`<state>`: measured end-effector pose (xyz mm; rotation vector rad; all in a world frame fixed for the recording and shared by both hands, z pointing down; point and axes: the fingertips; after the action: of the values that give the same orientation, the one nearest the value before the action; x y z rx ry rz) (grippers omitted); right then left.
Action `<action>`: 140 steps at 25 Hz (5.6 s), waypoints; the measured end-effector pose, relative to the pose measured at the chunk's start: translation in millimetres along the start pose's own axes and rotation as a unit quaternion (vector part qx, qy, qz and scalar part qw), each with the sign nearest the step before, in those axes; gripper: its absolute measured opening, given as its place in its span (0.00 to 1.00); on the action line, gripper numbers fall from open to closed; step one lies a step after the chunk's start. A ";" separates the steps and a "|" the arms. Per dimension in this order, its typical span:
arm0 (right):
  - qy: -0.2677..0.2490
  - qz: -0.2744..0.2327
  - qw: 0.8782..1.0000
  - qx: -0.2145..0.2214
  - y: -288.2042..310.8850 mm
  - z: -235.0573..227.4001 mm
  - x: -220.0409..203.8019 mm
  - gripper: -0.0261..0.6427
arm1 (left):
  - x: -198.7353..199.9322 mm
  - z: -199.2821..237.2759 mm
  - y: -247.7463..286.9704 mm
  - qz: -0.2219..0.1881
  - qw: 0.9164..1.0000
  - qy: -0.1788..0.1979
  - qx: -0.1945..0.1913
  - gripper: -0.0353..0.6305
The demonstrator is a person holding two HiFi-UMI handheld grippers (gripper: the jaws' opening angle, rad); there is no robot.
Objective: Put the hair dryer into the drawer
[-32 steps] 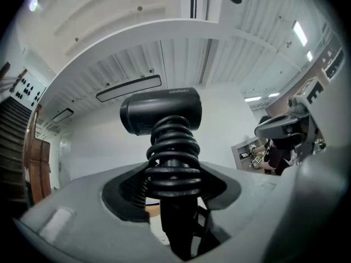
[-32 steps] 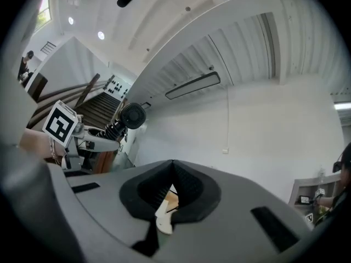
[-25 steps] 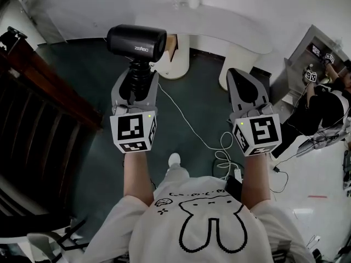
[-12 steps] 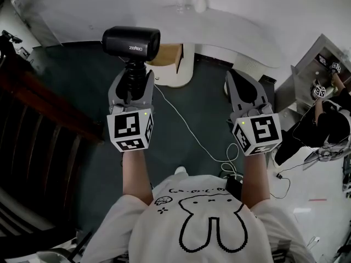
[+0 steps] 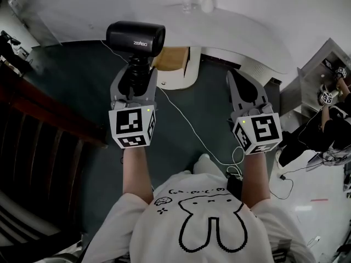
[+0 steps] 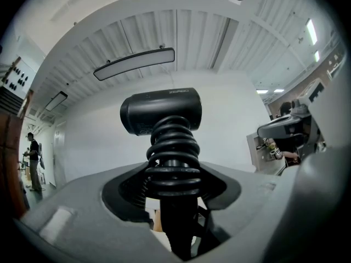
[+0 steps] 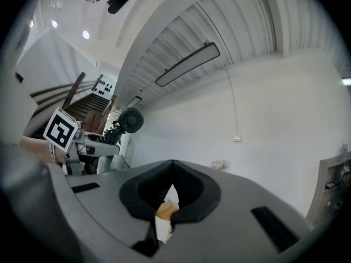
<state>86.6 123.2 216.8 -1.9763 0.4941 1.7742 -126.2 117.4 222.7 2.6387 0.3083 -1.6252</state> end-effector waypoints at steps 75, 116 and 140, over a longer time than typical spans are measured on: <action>0.119 0.232 0.965 -0.026 374.2 -163.7 -233.6 0.04 | -364.2 -32.1 308.6 0.344 0.916 -0.094 -0.183 0.43; 0.134 0.273 0.949 -0.078 330.7 -170.8 -261.1 0.04 | -488.7 -127.1 313.7 0.573 0.727 0.015 -0.378 0.43; 0.166 0.313 0.930 -0.099 310.0 -179.8 -302.0 0.04 | -550.4 -158.7 348.0 0.608 0.671 0.134 -0.403 0.43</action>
<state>36.7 -242.2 505.9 -2.4677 1.2154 1.8905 -162.9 -288.1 755.1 1.5717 -0.5349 -0.4264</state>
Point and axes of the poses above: the fingertips, and each gripper's own axes: y forward along the fingers, z to its left, x out of its top, and after that the axes turned 15 degrees about y, right-handed
